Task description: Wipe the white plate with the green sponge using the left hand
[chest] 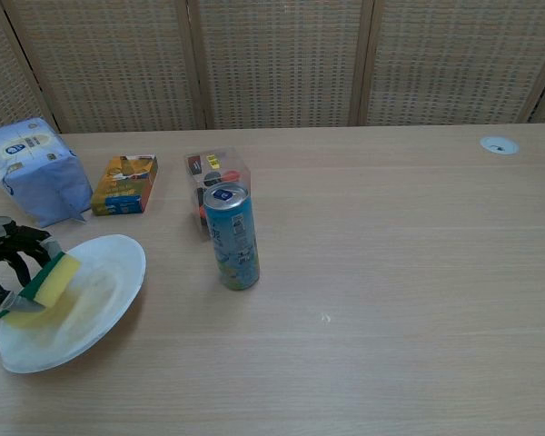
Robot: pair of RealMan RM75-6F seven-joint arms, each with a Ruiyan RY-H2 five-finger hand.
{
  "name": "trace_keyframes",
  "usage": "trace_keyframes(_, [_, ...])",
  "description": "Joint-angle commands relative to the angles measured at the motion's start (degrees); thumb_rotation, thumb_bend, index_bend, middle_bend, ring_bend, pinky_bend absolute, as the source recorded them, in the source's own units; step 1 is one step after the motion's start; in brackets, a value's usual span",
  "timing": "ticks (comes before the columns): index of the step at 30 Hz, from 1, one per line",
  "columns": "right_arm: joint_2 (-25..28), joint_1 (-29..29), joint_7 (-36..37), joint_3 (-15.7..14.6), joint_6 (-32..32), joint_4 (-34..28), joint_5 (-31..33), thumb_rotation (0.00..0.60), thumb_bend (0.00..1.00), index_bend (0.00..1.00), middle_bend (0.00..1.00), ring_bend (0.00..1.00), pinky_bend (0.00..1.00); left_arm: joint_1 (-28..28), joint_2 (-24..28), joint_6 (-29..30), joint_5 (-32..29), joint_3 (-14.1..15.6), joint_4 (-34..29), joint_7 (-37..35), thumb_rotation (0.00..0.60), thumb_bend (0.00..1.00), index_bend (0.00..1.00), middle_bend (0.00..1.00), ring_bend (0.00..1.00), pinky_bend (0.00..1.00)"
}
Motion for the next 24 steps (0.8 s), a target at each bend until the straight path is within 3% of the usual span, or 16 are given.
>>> trace_keyframes(1, [0.0, 0.0, 0.0, -0.1, 0.0, -0.1, -0.1, 0.600, 0.00, 0.00, 0.00, 0.00, 0.00, 0.4, 1.7, 3.2, 1.1, -0.6, -2.2, -1.2, 0.600, 0.04, 0.47, 0.44, 0.31, 0.40])
trace_keyframes(9, [0.0, 0.0, -0.2, -0.1, 0.1, -0.1, -0.2, 0.600, 0.00, 0.00, 0.00, 0.00, 0.00, -0.1, 2.0, 2.8, 0.9, -1.0, -3.5, -1.1, 0.600, 0.04, 0.47, 0.44, 0.31, 0.40])
trace_keyframes(18, [-0.1, 0.1, -0.3, -0.1, -0.2, 0.0, -0.1, 0.600, 0.00, 0.00, 0.00, 0.00, 0.00, -1.2, -1.9, -3.7, -1.9, -1.3, 1.7, -2.5, 0.600, 0.04, 0.47, 0.44, 0.31, 0.40])
trace_keyframes(24, [-0.2, 0.2, -0.4, 0.1, -0.3, 0.1, 0.1, 0.600, 0.00, 0.00, 0.00, 0.00, 0.00, -1.4, -3.3, -4.1, -1.1, -0.8, 3.7, -4.4, 0.600, 0.04, 0.47, 0.44, 0.31, 0.40])
